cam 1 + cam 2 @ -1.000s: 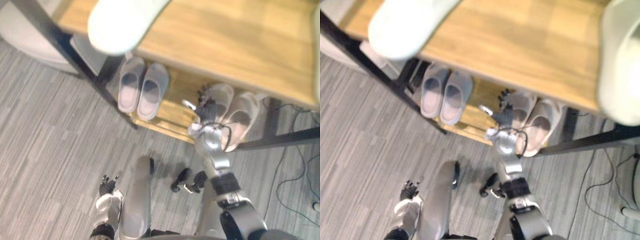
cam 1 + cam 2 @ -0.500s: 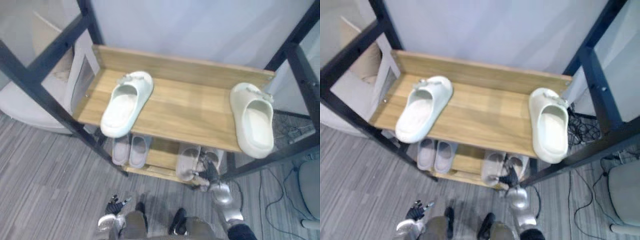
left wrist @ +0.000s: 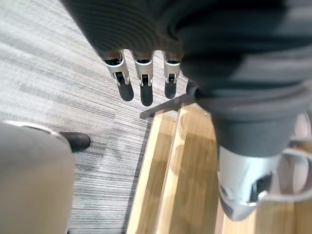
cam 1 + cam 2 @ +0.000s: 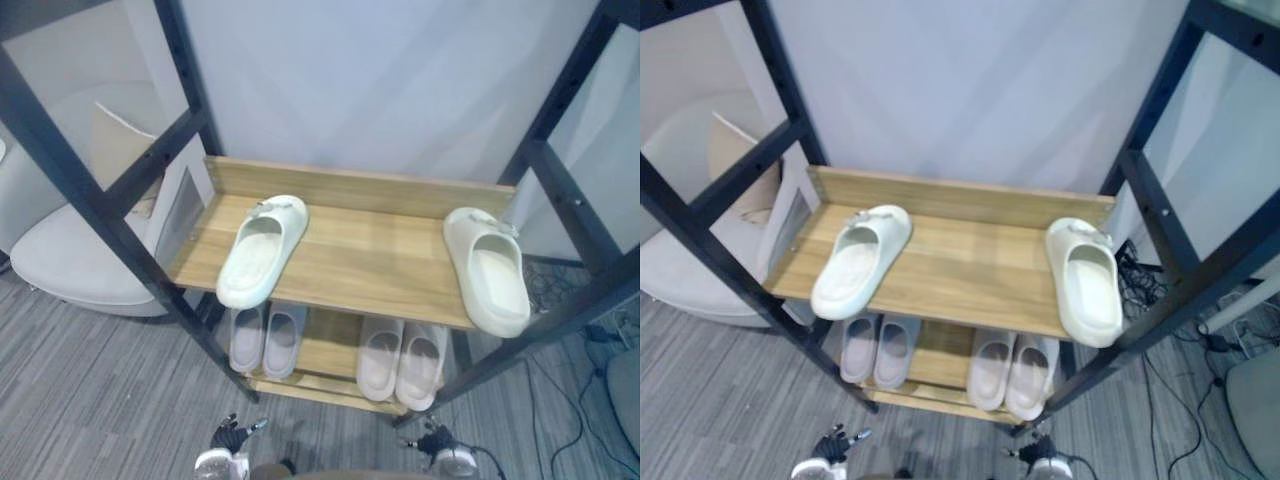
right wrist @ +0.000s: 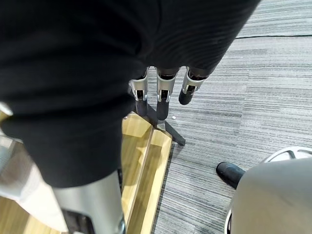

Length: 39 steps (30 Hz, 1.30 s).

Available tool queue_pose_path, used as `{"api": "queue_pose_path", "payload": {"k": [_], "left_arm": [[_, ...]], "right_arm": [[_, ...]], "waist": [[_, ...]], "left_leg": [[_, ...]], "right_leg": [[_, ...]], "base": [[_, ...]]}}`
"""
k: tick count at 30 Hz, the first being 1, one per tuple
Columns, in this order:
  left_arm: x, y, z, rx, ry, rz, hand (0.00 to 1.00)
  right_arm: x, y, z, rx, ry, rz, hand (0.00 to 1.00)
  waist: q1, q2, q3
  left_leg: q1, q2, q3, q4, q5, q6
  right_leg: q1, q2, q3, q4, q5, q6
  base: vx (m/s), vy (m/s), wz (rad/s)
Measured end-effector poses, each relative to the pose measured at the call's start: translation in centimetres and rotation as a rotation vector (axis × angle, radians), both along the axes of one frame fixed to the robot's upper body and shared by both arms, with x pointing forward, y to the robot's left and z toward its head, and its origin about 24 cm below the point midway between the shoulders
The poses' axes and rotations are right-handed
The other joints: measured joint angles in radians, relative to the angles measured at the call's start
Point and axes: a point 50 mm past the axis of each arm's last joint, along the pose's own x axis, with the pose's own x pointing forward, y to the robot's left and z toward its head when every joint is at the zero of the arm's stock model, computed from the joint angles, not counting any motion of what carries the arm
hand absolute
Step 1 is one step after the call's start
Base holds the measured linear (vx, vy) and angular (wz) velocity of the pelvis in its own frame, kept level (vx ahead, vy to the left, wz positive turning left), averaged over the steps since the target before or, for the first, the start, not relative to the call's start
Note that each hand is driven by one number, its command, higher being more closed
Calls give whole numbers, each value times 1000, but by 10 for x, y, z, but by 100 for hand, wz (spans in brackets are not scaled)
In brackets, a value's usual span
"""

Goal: Organize the slippers on the shoe rack

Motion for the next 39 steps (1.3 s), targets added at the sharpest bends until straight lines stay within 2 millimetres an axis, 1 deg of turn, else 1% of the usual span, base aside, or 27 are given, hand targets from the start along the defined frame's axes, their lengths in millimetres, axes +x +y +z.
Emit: {"api": "queue_pose_path", "payload": {"k": [4, 7, 11, 13, 15, 16, 17, 18, 19, 20, 21, 22, 23, 24, 25, 27, 28, 30, 32, 36, 39], "left_arm": [[6, -7, 2, -11, -32, -2, 0], [-4, -10, 0, -23, -21, 7, 0], [-3, -12, 1, -17, -38, -12, 0], [-1, -14, 2, -16, -47, -45, 0], [2, -22, 4, -24, -66, -113, 0], [7, -28, 9, -26, -105, -186, 0], [9, -32, 12, -35, -125, -216, 0], [13, -40, 17, -57, -166, -266, 0], [20, -55, 28, -96, -238, -334, 0], [23, -60, 32, -112, -263, -353, 0], [30, -76, 44, -172, -336, -419, 0], [31, -79, 47, -182, -349, -430, 0], [33, -89, 53, -218, -385, -467, 0], [37, -103, 64, -283, -437, -515, 0], [38, -105, 66, -293, -447, -523, 0], [42, -121, 80, -349, -514, -593, 0], [42, -125, 84, -365, -530, -611, 0], [43, -136, 94, -423, -567, -657, 0], [45, -144, 103, -446, -598, -717, 0], [47, -167, 129, -560, -693, -801, 0], [47, -174, 139, -609, -726, -826, 0]], "right_arm": [[-3, -4, -1, -3, 10, -31, 0], [-5, -5, -2, 1, 20, -51, 0], [-9, -7, -3, 0, 28, -71, 0], [-8, -6, -3, 4, 27, -69, 0], [-8, -5, -3, 3, 26, -69, 0], [-8, -5, -3, 3, 26, -67, 0], [-7, -6, -3, 2, 26, -66, 0], [-7, -6, -3, -1, 25, -60, 0], [-7, -5, -3, -11, 27, -38, 0], [-7, -5, -3, -15, 28, -27, 0], [-7, -5, -3, -16, 29, -19, 0], [-8, -4, -3, -16, 29, -19, 0], [-7, -4, -3, -17, 29, -13, 0], [-7, -5, -2, -27, 30, 6, 0], [-6, -5, -2, -31, 30, 12, 0], [-6, -7, -2, -41, 35, 39, 0], [-2, -8, -1, -45, 29, 52, 0], [-4, -12, -2, -52, 46, 53, 0], [-3, -14, -1, -59, 44, 55, 0], [-5, -18, -1, -72, 48, 61, 0], [-3, -18, 0, -78, 48, 87, 0]], "waist": [[-1, -1, 0], [1, -2, -1], [5, -3, 0], [7, -2, -1], [5, -2, -1], [5, -2, -1], [5, -2, 0], [5, -1, 0], [6, 0, 0], [6, 0, 0], [6, 2, 0], [5, 2, 1], [5, 4, 0], [5, 10, -3], [5, 11, -4], [5, 22, -11], [5, 26, -12], [2, 34, -17], [1, 36, -18], [-6, 37, -19], [-7, 39, -20]], "left_leg": [[19, -14, -22, -40, 25, 11], [30, -27, -44, -67, 42, 15], [33, -43, -74, -90, 53, 17], [38, -48, -74, -96, 53, 17], [33, -53, -73, -97, 53, 18], [30, -56, -74, -97, 51, 20], [29, -57, -75, -97, 51, 20], [29, -59, -75, -97, 50, 22], [29, -62, -76, -97, 49, 24], [29, -62, -77, -96, 49, 24], [27, -64, -83, -96, 53, 30], [27, -64, -84, -96, 56, 34], [28, -65, -87, -96, 56, 35], [28, -65, -95, -96, 56, 35], [28, -65, -96, -96, 56, 35], [28, -65, -103, -96, 56, 35], [28, -64, -104, -96, 56, 35], [28, -62, -105, -96, 56, 35], [28, -60, -105, -96, 56, 35], [29, -59, -101, -96, 56, 35], [28, -57, -94, -96, 56, 35]], "right_leg": [[15, -6, -15, -16, 8, 10], [19, -11, -24, -18, 13, 18], [29, -24, -42, -20, 15, 23], [29, -28, -38, -20, 15, 23], [28, -32, -35, -20, 16, 25], [27, -35, -35, -20, 15, 27], [27, -36, -35, -20, 15, 28], [27, -38, -35, -19, 14, 30], [27, -39, -35, -18, 14, 33], [27, -40, -36, -18, 14, 34], [27, -40, -38, -18, 20, 34], [27, -40, -39, -18, 20, 34], [27, -40, -41, -18, 19, 34], [27, -40, -45, -18, 17, 35], [27, -39, -45, -18, 17, 35], [27, -38, -47, -18, 13, 33], [27, -38, -47, -18, 13, 33], [27, -36, -47, -18, 11, 31], [27, -34, -46, -18, 10, 30], [24, -34, -41, -13, 10, 30], [14, -36, -33, -3, 8, 29]], "base": [[-63, 48, 13], [-43, 66, 14], [-18, 63, 23], [6, 67, 1], [16, 51, -1], [23, 52, 3], [39, 48, 4], [65, 38, 3], [74, 35, 3], [106, 28, 6], [77, 14, 6], [80, 10, 8], [62, 1, 10], [62, 1, 10], [64, -2, 9], [57, -7, 3], [46, -9, 0], [16, -7, 0], [0, 0, 0], [-13, 7, -3], [-13, 17, -7]]}}
